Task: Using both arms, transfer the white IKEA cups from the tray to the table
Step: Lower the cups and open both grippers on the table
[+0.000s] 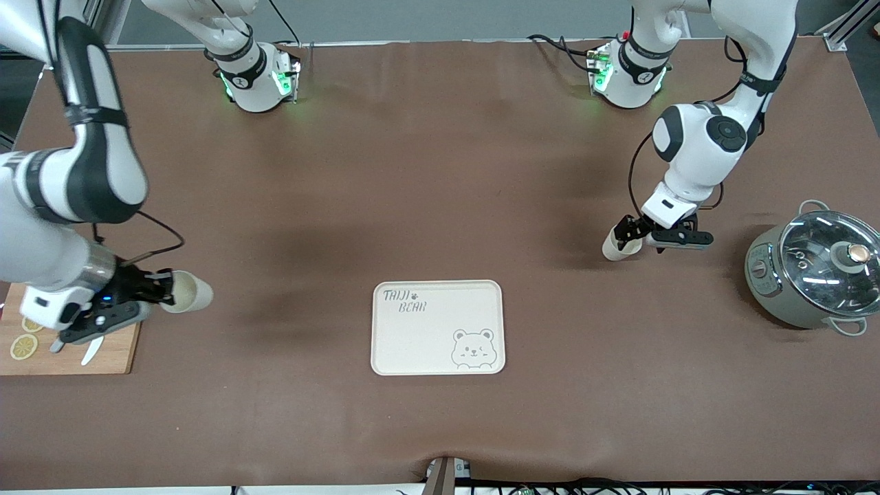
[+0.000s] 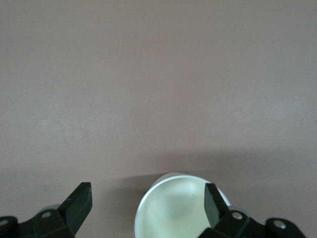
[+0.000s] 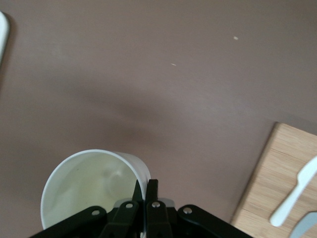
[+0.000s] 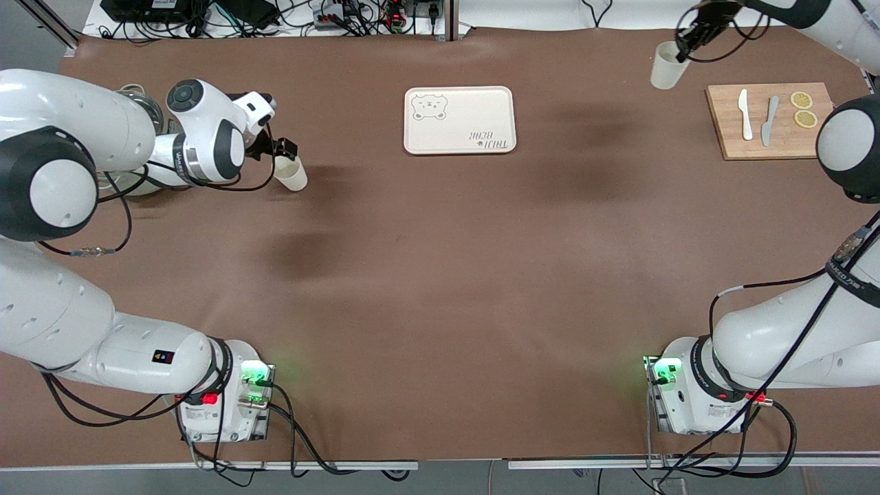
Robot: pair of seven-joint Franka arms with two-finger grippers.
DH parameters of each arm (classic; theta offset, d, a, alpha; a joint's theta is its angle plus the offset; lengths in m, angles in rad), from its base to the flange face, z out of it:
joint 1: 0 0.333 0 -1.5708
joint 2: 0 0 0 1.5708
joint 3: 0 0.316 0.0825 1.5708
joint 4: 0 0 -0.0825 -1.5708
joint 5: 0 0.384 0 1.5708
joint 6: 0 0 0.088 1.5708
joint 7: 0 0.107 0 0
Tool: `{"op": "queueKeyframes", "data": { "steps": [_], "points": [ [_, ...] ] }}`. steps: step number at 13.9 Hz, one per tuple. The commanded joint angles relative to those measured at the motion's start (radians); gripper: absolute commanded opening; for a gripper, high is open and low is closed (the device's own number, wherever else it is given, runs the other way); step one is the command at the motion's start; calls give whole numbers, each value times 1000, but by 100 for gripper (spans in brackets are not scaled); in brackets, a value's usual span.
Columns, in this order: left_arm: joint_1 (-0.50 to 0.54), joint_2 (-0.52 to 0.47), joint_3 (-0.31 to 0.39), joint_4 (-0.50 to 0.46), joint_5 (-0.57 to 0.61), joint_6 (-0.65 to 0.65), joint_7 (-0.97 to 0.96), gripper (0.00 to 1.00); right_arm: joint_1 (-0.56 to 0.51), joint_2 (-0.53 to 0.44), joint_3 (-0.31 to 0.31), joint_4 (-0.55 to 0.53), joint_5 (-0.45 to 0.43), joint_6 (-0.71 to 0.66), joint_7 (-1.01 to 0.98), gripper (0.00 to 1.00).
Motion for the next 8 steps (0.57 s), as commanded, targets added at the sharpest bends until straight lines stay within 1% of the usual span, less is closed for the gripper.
{"op": "queueKeyframes", "data": {
  "steps": [1,2,4,5,6,8],
  "points": [
    [5,-63,-5,9,-19,-76,-2,100,-29,-2,21,-77,18,99,-25,0],
    [7,-72,-4,26,-20,-108,-2,100,-30,-3,21,-119,18,161,-25,0],
    [18,-94,1,98,-20,-241,-2,100,-30,1,21,-189,18,275,-25,0],
    [34,-95,2,153,-17,-333,-4,100,-30,9,21,-217,18,326,-27,0],
    [50,-92,3,222,-9,-424,-2,100,-28,18,21,-229,18,349,-25,0],
    [79,-85,3,343,-5,-576,-2,100,-30,58,22,-226,19,386,-25,0]
  ]
}}
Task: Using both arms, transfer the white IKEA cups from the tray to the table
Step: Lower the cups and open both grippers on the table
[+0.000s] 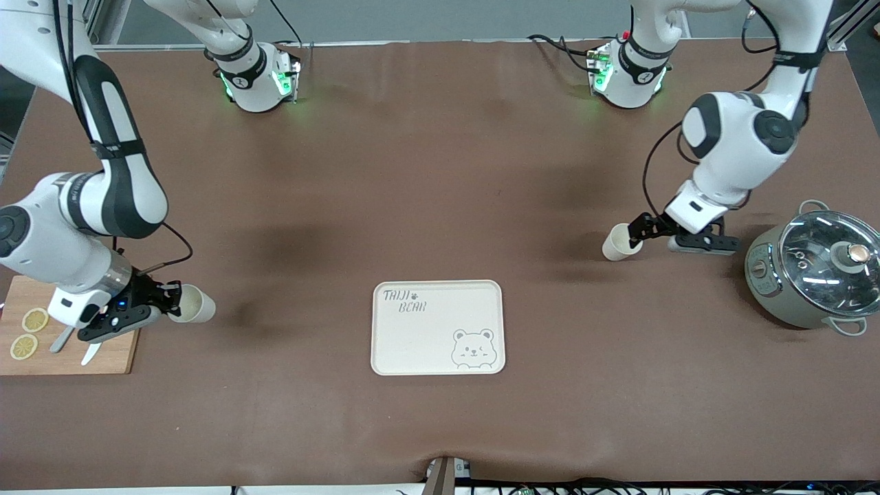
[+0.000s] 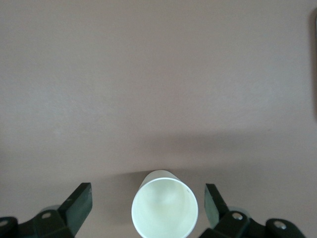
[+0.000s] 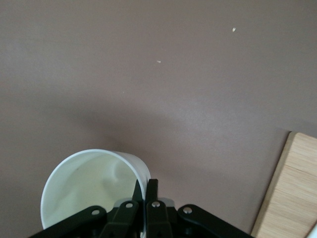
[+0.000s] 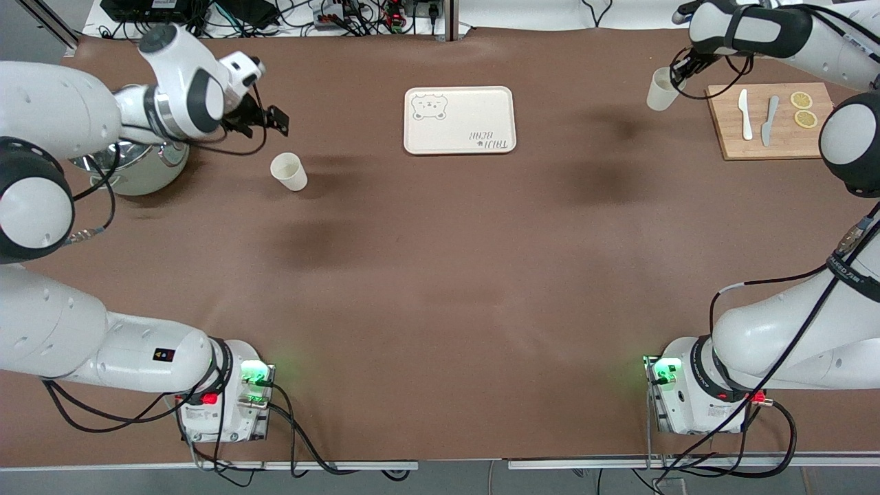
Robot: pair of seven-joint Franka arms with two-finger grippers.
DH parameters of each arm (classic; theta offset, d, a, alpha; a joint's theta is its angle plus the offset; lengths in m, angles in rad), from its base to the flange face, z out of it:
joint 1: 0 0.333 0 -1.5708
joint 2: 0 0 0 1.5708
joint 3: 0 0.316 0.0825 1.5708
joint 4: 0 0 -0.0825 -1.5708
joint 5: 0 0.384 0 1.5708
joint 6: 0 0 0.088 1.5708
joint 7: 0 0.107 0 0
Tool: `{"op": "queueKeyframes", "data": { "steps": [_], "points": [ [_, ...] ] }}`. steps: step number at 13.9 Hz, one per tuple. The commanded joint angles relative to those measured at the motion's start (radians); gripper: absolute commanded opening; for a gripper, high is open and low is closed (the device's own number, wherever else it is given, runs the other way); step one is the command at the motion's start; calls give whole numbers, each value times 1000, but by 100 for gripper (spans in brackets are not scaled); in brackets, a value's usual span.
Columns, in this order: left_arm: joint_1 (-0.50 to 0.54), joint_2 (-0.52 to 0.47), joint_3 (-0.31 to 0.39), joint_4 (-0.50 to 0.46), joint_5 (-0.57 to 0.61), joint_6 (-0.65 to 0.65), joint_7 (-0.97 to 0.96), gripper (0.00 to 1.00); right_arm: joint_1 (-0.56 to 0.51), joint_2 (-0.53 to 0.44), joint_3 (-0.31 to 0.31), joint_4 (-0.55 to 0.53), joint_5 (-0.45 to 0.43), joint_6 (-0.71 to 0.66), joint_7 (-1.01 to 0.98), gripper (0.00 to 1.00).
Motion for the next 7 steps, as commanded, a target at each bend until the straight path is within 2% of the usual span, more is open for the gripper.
{"op": "queueKeyframes", "data": {
  "steps": [1,3,7],
  "points": [
    [54,8,-4,162,-2,-162,2,100,-9,37,9,-15,15,79,-7,0],
    [62,5,-1,248,-2,-190,3,100,-10,63,9,-11,15,98,-11,0],
    [85,23,-1,478,44,-407,-15,100,-7,101,8,-12,15,152,-13,0]
  ]
}}
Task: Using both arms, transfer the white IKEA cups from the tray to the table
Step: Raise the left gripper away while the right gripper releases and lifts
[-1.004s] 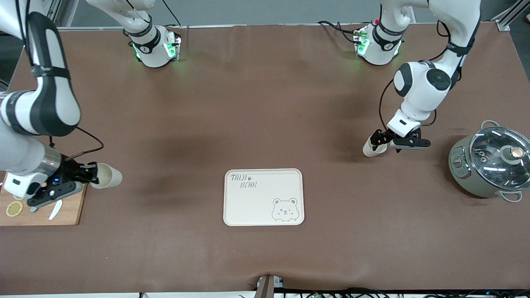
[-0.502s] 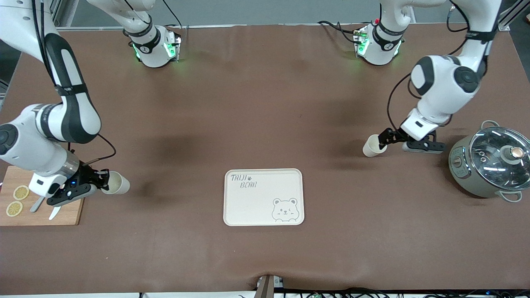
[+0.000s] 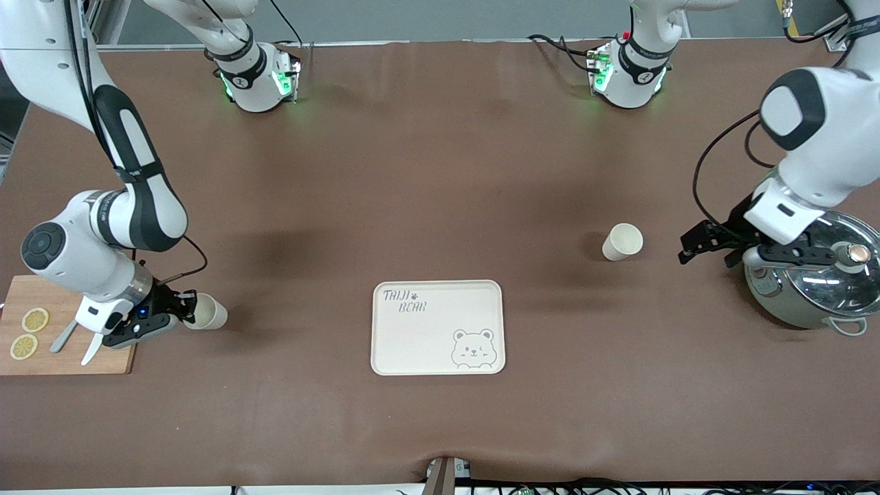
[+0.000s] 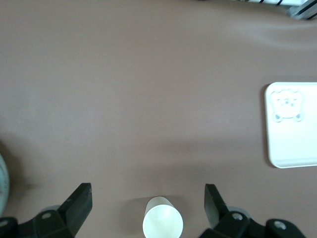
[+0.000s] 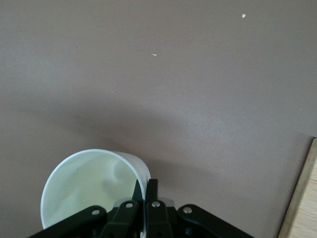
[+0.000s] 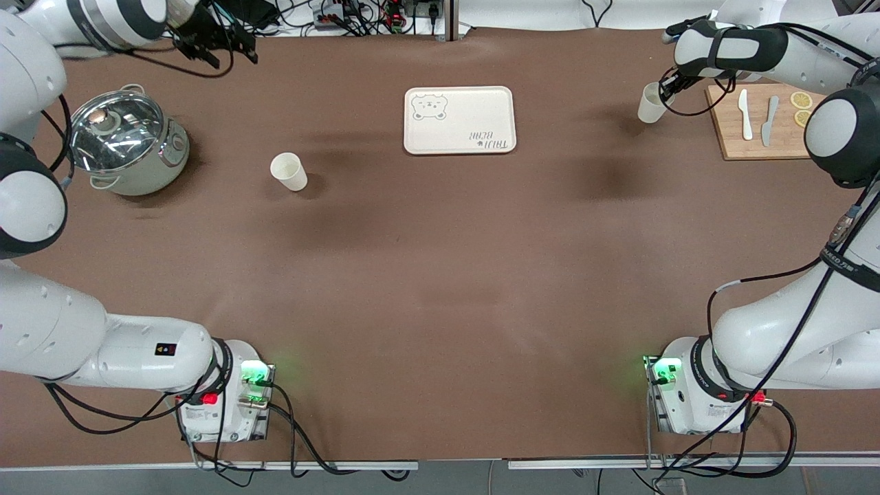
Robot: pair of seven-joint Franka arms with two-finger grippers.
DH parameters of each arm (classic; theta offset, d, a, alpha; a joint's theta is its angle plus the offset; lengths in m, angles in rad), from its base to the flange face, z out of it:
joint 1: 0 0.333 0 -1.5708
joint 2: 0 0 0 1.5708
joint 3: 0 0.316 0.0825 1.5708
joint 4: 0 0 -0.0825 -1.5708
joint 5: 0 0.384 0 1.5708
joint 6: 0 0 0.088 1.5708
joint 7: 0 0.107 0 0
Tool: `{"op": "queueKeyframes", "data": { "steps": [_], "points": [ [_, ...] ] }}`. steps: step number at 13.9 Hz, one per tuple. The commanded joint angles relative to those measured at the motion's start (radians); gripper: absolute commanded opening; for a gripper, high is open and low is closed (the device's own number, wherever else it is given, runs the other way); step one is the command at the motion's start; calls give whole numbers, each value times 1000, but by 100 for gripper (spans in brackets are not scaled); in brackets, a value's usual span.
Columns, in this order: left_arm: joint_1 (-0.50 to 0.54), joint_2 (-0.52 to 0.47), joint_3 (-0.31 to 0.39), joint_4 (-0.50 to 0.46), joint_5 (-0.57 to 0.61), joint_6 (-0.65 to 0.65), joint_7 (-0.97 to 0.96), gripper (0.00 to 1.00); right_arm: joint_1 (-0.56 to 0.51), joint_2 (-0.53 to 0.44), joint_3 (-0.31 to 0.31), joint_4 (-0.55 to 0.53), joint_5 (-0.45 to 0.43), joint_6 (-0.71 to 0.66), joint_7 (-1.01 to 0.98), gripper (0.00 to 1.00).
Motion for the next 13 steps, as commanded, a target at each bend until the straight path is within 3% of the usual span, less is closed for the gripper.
{"op": "queueKeyframes", "data": {
  "steps": [1,5,8,13],
  "points": [
    [17,32,-4,169,41,-162,-58,100,-7,21,8,-5,15,43,-13,0],
    [2,49,-16,307,131,-296,-152,100,-4,41,9,-2,15,55,-13,0],
    [3,44,-35,398,129,-431,-156,100,-4,45,9,-2,15,60,-13,0],
    [6,43,-75,444,119,-485,-283,100,-2,55,9,1,13,62,-13,0]
  ]
}}
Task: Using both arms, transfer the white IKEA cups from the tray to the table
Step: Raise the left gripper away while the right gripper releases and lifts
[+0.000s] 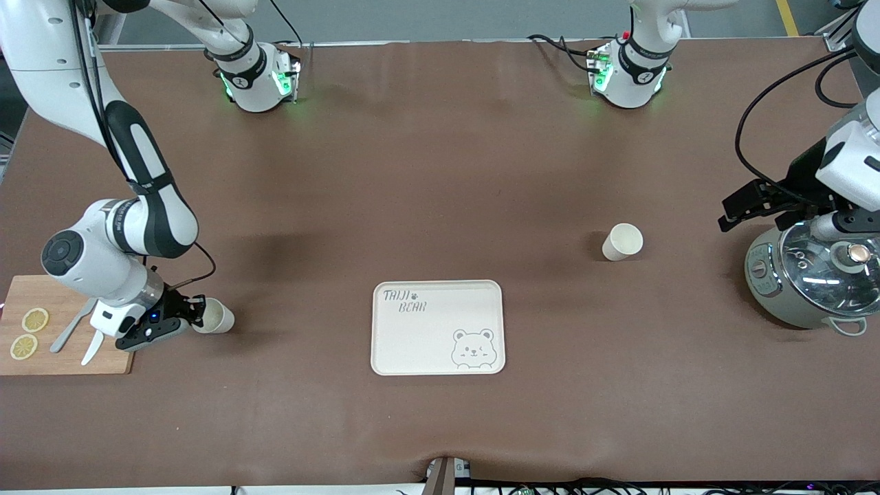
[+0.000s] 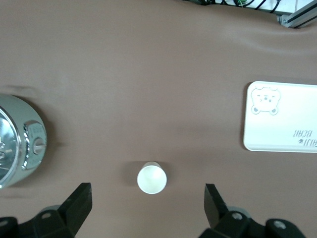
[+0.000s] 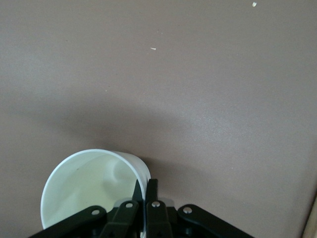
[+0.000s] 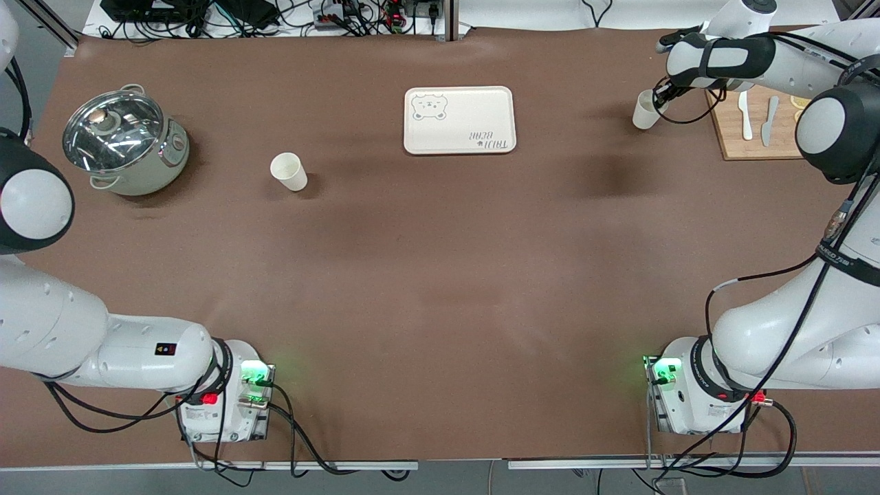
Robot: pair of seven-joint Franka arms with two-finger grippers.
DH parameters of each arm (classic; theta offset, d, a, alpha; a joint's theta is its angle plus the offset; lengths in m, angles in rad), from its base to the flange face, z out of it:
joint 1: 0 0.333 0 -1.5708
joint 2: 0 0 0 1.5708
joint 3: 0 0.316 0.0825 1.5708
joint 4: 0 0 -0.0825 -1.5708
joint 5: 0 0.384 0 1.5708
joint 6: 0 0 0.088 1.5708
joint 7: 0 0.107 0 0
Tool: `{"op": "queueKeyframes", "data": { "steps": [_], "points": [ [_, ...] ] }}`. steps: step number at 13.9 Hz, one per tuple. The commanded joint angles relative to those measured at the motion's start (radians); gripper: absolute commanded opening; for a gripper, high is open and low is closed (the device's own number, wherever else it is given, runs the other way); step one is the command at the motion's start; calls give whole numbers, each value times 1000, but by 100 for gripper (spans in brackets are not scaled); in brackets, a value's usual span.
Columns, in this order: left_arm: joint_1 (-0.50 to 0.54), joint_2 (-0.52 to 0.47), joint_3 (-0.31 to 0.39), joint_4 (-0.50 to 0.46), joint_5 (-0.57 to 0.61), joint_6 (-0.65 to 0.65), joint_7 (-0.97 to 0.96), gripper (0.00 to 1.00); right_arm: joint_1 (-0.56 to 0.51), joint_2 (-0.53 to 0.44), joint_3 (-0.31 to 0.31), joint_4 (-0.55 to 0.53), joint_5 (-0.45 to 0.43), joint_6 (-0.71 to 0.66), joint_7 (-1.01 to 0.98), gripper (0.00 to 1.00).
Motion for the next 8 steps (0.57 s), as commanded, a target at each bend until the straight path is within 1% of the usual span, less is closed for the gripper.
{"op": "queueKeyframes", "data": {
  "steps": [1,3,7,8],
  "points": [
    [7,15,-21,55,11,-27,-40,100,-4,6,7,1,15,12,-13,0],
    [12,14,-23,58,9,-55,-38,100,-4,6,7,1,13,12,-13,0],
    [19,-20,-18,63,9,-131,-38,100,-4,6,7,1,15,12,-13,0],
    [24,-28,-12,80,15,-163,-38,100,-4,6,7,1,15,12,-13,0]
  ]
}}
